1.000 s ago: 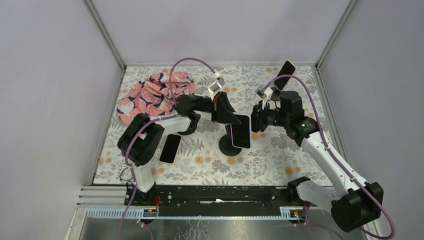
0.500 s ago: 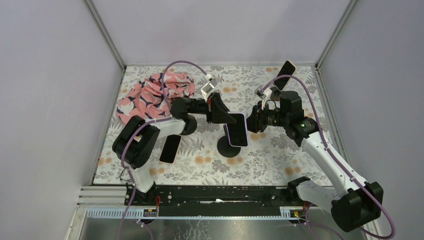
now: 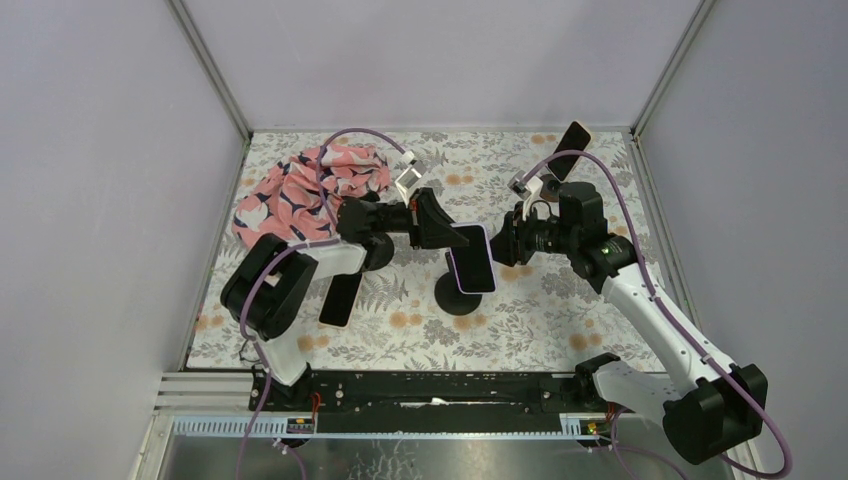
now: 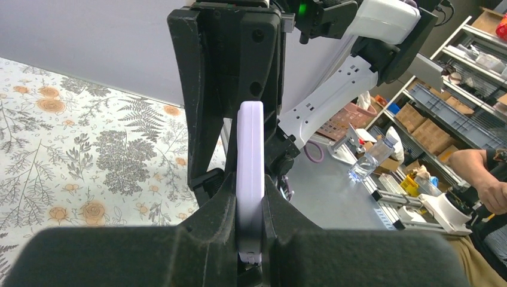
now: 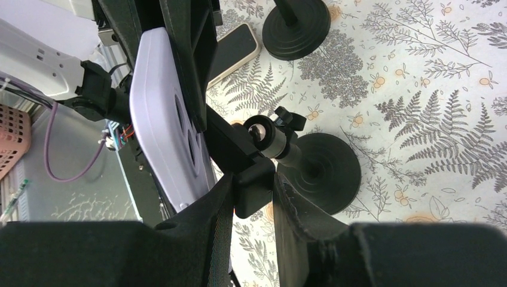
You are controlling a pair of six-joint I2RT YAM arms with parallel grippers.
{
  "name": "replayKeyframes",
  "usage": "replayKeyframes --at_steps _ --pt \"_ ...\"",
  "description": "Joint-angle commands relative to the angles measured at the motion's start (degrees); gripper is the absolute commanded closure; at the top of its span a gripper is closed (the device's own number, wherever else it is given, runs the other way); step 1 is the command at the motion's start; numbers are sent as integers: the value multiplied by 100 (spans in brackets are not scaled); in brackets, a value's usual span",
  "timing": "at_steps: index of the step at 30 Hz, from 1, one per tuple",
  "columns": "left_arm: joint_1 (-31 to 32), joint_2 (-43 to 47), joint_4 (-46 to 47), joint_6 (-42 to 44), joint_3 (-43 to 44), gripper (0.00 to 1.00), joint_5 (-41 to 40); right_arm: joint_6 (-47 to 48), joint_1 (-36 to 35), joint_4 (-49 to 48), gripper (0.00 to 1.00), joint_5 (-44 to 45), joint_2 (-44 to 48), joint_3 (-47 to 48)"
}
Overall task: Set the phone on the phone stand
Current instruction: Install the phone on the phone stand.
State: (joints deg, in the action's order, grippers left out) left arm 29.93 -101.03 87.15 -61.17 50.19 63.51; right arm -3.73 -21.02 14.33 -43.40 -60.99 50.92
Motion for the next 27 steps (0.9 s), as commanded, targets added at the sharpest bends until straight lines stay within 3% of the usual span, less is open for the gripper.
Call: replayKeyframes --at_steps 1,5,7,27 --pt "-454 173 -57 348 -261 100 -79 284 10 327 97 240 288 423" --pt "-468 652 -2449 1875 -187 100 -115 474 10 497 99 610 328 541" --pt "-472 893 -3200 2375 -245 100 -181 566 5 550 100 776 342 575" --pt "-663 1382 -5615 3354 -88 100 -322 1075 -388 516 100 2573 331 551"
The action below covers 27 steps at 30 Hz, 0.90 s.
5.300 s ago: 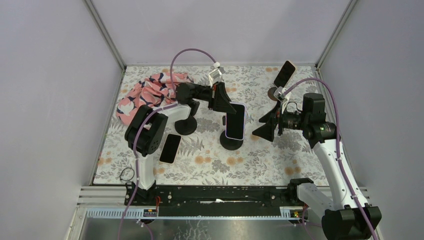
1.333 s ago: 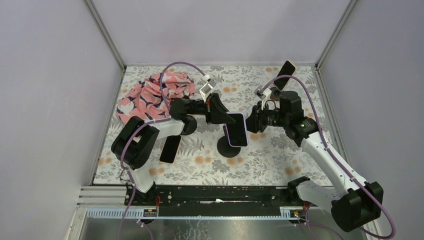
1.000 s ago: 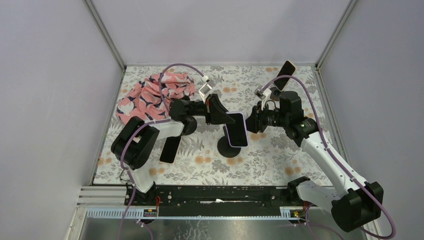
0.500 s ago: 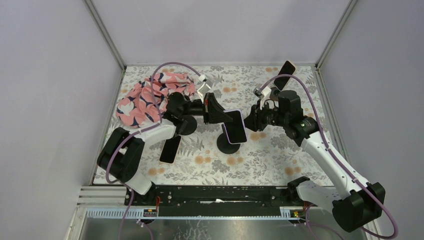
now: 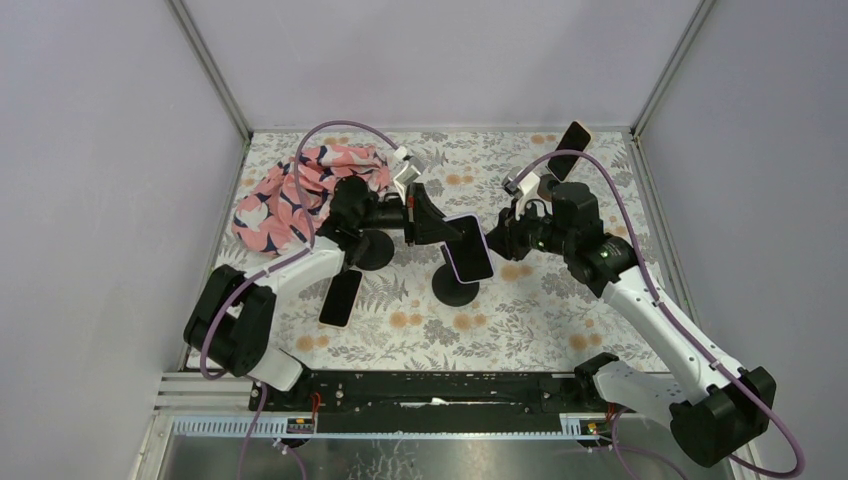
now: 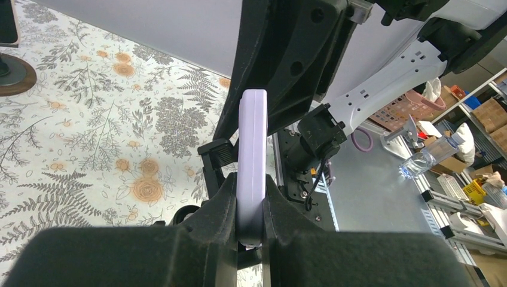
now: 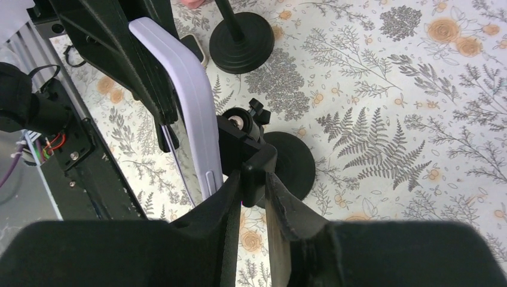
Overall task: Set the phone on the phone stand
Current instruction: Install the phone on the phone stand.
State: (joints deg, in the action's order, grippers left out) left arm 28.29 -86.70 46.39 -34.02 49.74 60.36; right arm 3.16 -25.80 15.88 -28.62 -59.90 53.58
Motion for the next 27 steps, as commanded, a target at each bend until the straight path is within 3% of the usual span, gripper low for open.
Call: replayKeyframes --at_steps 1,13,27 --pt "-500 -57 -1706 691 -2 100 -9 394 65 350 100 1128 205 296" --pt "-502 108 -3332 1407 291 100 -317 675 -348 250 100 1946 29 329" --pt "-500 294 -3880 1435 288 100 -542 1006 -785 62 100 2834 -54 196"
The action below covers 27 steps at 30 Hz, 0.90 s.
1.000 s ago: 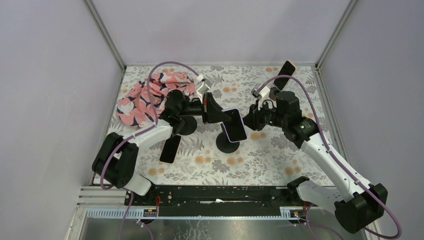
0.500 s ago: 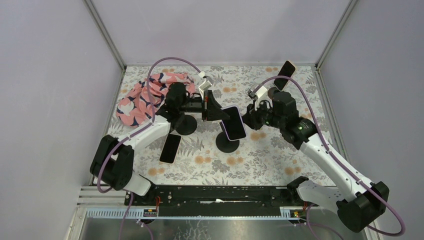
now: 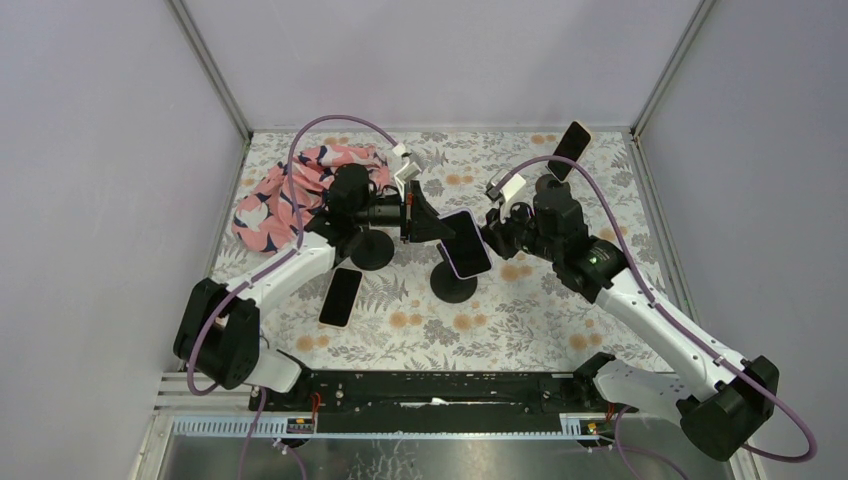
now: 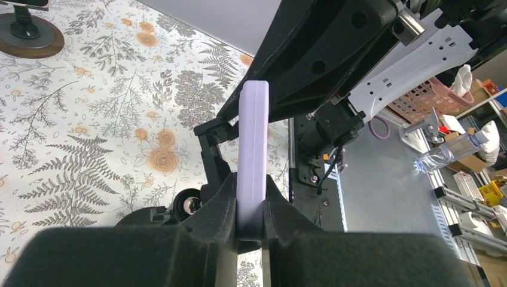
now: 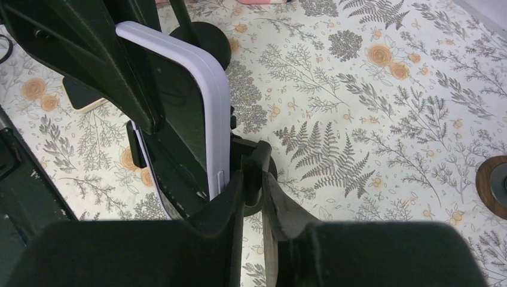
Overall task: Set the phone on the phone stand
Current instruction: Install the phone on the phone stand.
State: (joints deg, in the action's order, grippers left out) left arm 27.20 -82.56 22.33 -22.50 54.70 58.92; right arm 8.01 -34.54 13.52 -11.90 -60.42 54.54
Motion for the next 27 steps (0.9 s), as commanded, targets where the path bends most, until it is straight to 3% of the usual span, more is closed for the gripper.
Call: replayKeyframes --at_steps 1,18,27 --pt "-391 -115 -1510 275 -198 100 -417 532 69 300 100 1159 -12 100" --pt "-358 404 -1656 -330 -573 100 -1058 766 -145 221 100 1817 -107 57" --pt "-236 429 -1819 -600 -368 100 -1302 980 -324 93 100 2201 -200 -40"
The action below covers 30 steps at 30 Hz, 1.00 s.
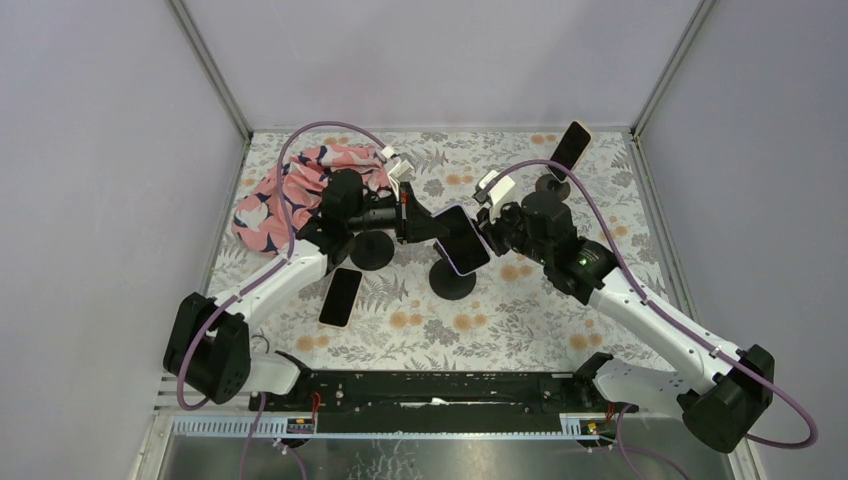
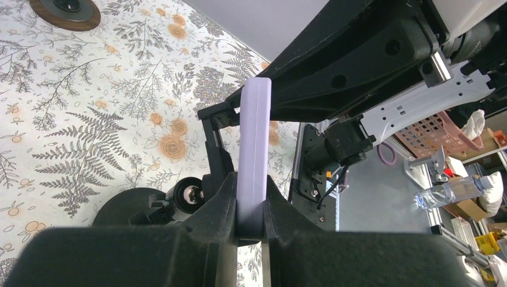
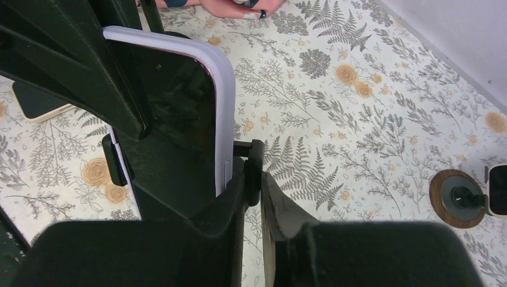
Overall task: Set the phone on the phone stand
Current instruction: Install the phone on the phone stand.
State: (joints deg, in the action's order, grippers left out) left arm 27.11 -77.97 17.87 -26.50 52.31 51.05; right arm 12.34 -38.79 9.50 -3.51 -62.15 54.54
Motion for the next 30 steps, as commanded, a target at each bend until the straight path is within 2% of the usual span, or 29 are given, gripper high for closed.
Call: replayKeyframes --at_steps 1,18,30 --pt "-212 -19 -1425 -189 -96 100 -557 561 87 495 100 1392 -42 -40" --pt "281 347 -2655 -117 457 100 -1942 771 -98 423 100 1795 -131 -66" --pt "524 354 -3083 -307 682 100 -2516 813 -182 410 100 1792 -166 -67"
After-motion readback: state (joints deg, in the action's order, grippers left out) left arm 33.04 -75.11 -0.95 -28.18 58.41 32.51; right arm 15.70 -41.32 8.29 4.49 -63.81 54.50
